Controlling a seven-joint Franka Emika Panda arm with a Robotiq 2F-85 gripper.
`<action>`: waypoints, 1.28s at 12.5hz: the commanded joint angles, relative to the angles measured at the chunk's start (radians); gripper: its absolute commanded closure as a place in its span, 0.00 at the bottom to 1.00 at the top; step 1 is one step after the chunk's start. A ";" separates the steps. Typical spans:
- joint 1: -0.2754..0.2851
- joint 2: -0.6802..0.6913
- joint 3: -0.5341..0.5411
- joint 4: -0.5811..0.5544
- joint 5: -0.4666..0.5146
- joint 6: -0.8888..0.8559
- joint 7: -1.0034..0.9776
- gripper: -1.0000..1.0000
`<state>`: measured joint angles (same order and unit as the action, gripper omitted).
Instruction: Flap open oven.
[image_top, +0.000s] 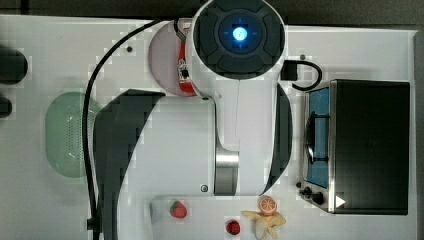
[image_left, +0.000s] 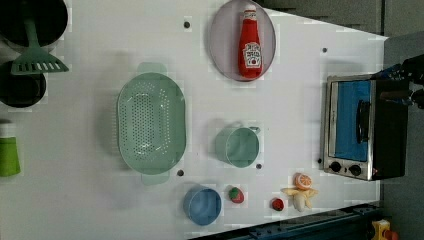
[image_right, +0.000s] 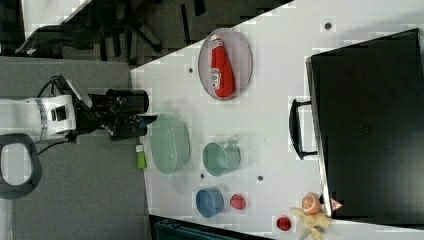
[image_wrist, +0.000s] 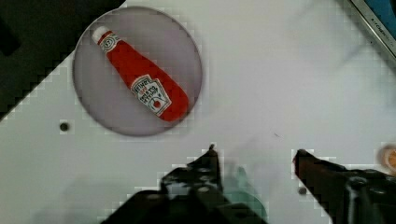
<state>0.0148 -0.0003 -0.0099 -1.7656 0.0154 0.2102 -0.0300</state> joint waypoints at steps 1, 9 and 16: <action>-0.040 -0.343 -0.027 -0.235 -0.022 -0.108 0.118 0.21; -0.040 -0.342 -0.027 -0.235 -0.022 -0.108 0.118 0.30; -0.041 -0.340 -0.070 -0.265 -0.026 -0.083 -0.073 0.83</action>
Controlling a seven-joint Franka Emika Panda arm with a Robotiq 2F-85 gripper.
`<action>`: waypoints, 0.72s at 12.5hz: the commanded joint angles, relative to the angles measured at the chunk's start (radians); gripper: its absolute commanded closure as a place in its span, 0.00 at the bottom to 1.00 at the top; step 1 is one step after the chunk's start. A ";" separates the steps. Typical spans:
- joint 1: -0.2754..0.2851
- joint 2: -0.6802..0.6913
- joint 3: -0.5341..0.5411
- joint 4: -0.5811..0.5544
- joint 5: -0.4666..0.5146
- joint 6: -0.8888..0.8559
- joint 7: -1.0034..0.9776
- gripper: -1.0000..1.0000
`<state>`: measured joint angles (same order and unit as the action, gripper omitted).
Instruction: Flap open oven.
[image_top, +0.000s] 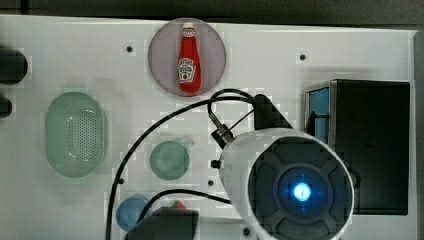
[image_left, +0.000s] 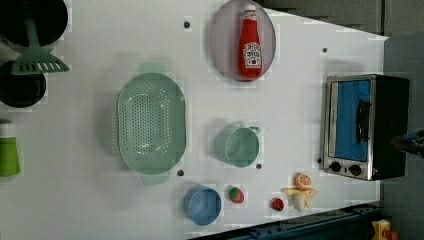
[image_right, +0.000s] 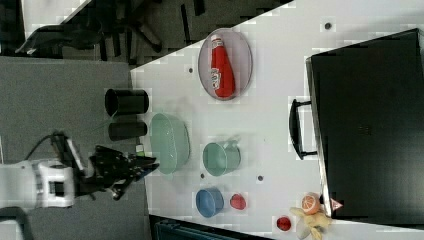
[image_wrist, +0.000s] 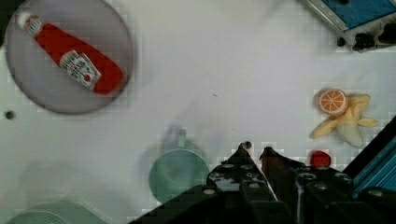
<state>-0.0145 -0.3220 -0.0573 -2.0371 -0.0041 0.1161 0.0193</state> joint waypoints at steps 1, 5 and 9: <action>-0.012 -0.016 -0.041 0.003 -0.008 0.030 -0.241 0.83; -0.017 0.021 -0.133 -0.011 -0.017 0.090 -0.704 0.83; -0.026 0.095 -0.225 -0.014 -0.071 0.194 -0.944 0.83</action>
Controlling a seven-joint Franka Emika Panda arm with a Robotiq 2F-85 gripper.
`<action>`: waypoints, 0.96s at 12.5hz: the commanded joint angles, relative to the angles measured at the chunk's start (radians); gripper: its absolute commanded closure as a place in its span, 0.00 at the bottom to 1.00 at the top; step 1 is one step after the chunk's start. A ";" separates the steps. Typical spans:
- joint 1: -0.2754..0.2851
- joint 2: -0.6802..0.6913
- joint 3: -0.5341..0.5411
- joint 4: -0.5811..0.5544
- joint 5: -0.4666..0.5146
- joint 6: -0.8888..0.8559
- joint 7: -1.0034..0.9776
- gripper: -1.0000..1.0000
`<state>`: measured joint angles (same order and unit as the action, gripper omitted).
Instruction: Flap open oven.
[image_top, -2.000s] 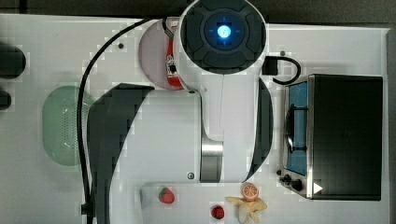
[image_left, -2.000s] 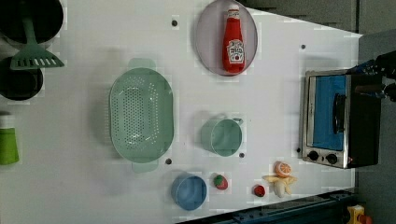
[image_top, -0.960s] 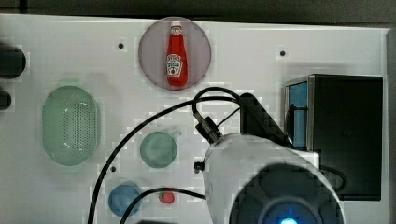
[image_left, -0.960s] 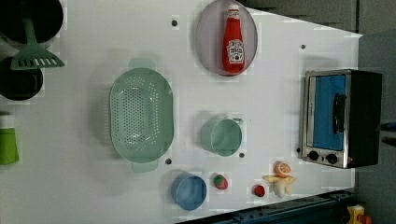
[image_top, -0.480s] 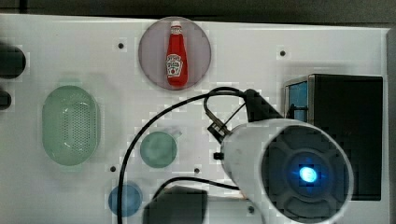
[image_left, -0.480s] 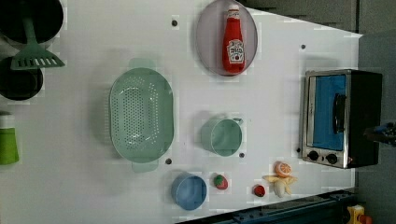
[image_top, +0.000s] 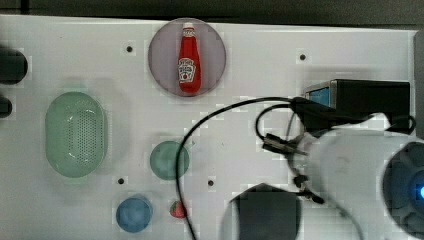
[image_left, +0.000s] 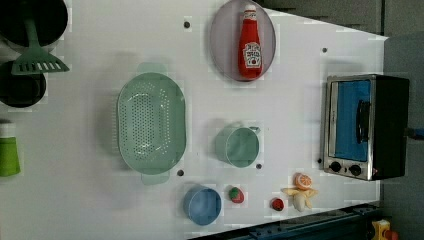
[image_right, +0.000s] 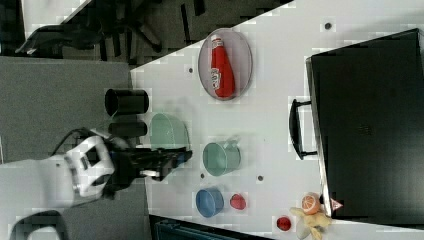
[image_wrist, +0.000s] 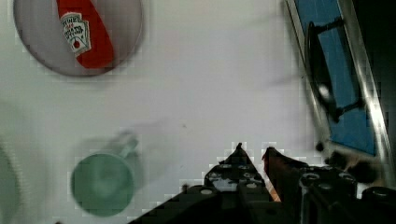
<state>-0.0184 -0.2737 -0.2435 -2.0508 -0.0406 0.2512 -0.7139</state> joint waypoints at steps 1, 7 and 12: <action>-0.023 0.067 -0.064 -0.001 -0.042 0.082 -0.211 0.83; -0.024 0.194 -0.172 -0.045 -0.050 0.230 -0.451 0.83; -0.028 0.307 -0.212 -0.122 -0.047 0.469 -0.480 0.83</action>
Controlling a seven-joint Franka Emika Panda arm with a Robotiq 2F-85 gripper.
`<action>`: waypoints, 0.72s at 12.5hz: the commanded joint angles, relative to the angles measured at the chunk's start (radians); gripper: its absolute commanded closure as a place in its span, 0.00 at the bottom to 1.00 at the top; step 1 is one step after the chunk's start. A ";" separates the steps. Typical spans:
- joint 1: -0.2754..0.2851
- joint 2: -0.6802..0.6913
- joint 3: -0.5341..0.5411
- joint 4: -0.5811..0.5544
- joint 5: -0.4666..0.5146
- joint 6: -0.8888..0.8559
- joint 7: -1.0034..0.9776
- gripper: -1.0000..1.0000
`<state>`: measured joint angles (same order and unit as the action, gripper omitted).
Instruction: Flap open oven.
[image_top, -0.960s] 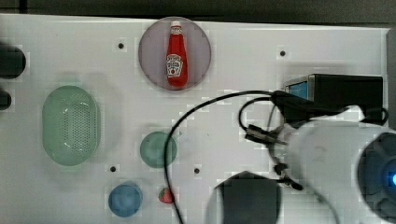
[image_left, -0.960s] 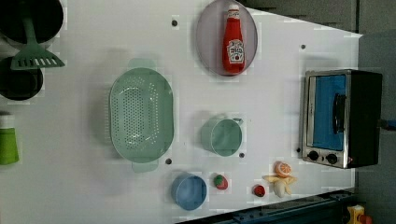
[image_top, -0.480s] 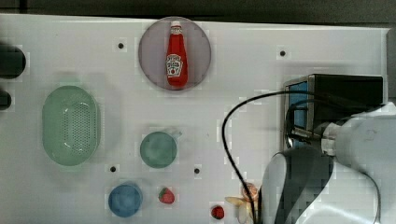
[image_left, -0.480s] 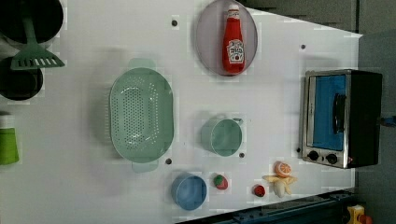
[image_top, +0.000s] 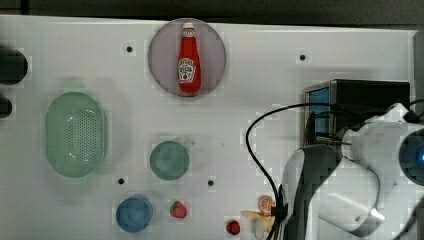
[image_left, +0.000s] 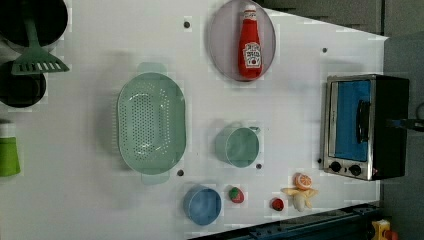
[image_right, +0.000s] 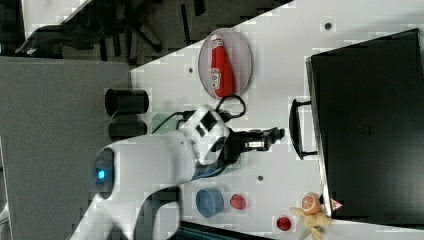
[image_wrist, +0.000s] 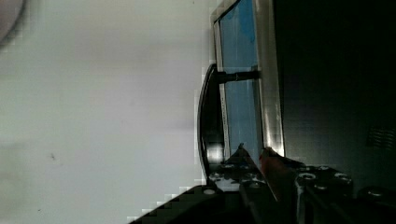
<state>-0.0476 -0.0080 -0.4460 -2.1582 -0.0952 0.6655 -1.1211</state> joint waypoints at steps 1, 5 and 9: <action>0.001 0.063 -0.012 -0.021 0.008 0.077 -0.073 0.83; 0.000 0.139 -0.013 -0.023 0.009 0.115 -0.071 0.83; 0.002 0.196 -0.002 -0.030 0.009 0.166 -0.071 0.83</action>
<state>-0.0547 0.1864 -0.4521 -2.1934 -0.0909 0.8086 -1.1406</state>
